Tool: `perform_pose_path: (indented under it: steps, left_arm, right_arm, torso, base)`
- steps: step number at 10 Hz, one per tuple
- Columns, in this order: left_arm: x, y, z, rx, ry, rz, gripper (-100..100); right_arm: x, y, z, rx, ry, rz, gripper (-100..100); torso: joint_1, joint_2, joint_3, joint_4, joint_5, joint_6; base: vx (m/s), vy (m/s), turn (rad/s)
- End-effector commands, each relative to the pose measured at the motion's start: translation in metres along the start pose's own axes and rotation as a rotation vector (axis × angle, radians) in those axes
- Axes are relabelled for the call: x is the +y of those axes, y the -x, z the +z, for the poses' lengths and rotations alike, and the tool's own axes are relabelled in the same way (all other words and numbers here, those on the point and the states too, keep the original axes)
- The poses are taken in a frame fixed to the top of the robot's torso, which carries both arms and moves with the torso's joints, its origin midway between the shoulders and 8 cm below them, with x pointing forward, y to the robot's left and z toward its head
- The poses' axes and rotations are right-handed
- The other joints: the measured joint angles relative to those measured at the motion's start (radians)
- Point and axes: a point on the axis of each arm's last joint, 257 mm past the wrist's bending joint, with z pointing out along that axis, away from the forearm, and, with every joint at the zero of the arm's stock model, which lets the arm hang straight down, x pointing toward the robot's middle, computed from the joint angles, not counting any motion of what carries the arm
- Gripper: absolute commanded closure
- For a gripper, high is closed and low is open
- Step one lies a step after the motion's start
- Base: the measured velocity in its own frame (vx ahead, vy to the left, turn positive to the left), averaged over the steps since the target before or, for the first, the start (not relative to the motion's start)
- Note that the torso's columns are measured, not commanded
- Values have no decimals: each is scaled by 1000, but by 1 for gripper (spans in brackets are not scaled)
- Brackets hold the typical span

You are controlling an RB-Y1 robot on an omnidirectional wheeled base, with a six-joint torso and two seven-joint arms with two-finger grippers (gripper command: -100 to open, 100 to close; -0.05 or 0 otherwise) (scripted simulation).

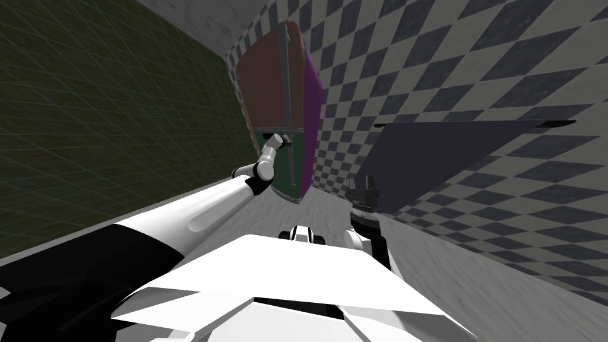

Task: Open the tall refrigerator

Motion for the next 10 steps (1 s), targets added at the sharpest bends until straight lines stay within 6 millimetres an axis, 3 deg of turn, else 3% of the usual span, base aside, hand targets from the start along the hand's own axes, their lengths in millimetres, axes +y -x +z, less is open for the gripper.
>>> perform_pose_path:
  steps: [1,2,4,10]
  left_arm:
    - [-24,-9,-1,7,-52,2,100]
    - [-5,-1,3,-7,-12,-4,100]
    - [-24,-9,-1,7,-52,2,100]
    - [-19,-5,1,-2,-46,1,100]
  right_arm:
    - [0,0,0,0,0,0,0]
    - [0,0,0,0,0,0,0]
    - [0,0,0,0,0,0,0]
    - [0,0,0,0,0,0,0]
  torso:
    - [0,-1,-1,0,-1,2]
    - [-1,-1,-1,1,-1,2]
    - [0,-1,0,-5,1,0]
    - [0,1,0,0,0,-1]
  base:
    - [-30,21,-41]
    - [0,16,-14]
    - [6,2,7]
    - [-11,7,-16]
